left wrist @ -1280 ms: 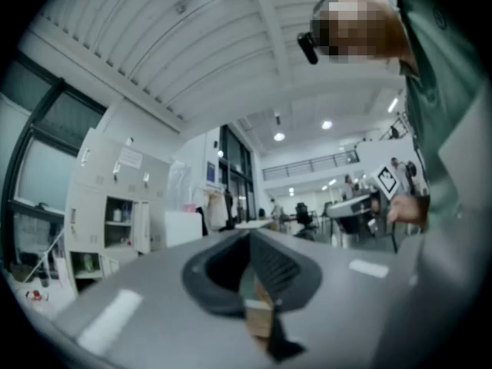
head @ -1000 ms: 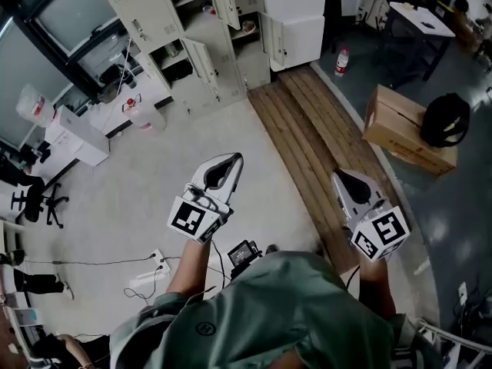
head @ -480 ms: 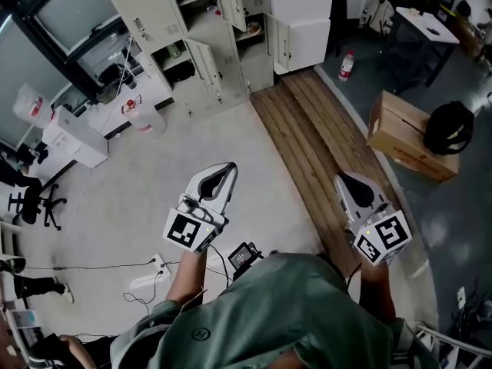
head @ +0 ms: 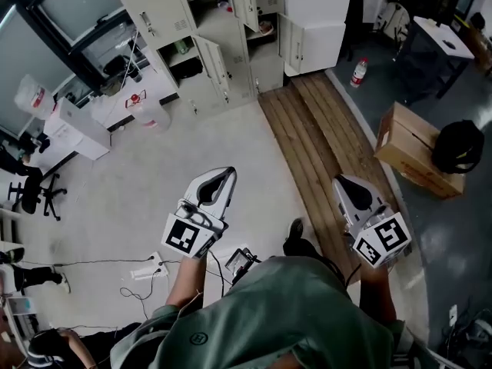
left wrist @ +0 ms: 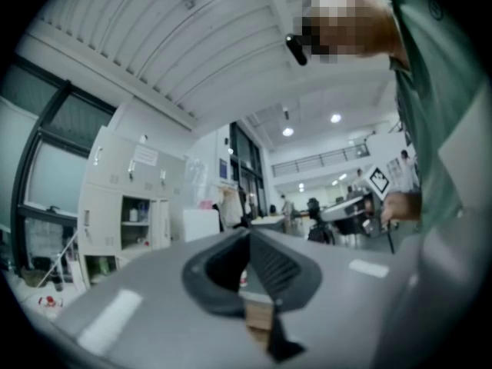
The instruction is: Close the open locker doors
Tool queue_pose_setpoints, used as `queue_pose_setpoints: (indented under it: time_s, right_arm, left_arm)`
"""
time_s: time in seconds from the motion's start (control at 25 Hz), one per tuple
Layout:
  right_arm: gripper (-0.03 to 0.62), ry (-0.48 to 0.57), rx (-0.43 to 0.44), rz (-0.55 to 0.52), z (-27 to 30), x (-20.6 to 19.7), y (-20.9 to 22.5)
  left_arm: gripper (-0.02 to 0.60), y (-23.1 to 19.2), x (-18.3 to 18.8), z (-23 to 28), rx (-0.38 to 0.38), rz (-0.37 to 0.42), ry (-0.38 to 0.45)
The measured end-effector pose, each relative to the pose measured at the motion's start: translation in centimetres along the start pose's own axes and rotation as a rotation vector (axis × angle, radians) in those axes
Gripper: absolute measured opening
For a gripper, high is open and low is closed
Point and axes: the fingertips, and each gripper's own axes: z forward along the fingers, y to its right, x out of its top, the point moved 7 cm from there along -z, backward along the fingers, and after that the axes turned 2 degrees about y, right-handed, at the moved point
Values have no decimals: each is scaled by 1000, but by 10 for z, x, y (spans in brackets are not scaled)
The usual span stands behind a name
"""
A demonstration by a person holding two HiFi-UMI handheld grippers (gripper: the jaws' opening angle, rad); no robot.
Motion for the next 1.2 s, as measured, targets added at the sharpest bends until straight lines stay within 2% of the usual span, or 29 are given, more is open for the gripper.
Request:
queue_pose_setpoints:
  time_s: [0.32, 0.68, 0.92, 1.2]
  right_arm:
    - [5, 9, 99, 32, 79, -1, 77]
    - [5, 32, 211, 23, 162, 13, 172]
    - [5, 47, 267, 39, 203, 20, 201]
    - [5, 44, 258, 50, 246, 17, 222]
  left_arm:
    - [0, -43, -16, 61, 89, -2, -42]
    - [0, -84, -12, 147, 183, 51, -58]
    - [0, -108, -12, 175, 211, 77, -85]
    - [0, -151, -21, 201, 211, 73, -83]
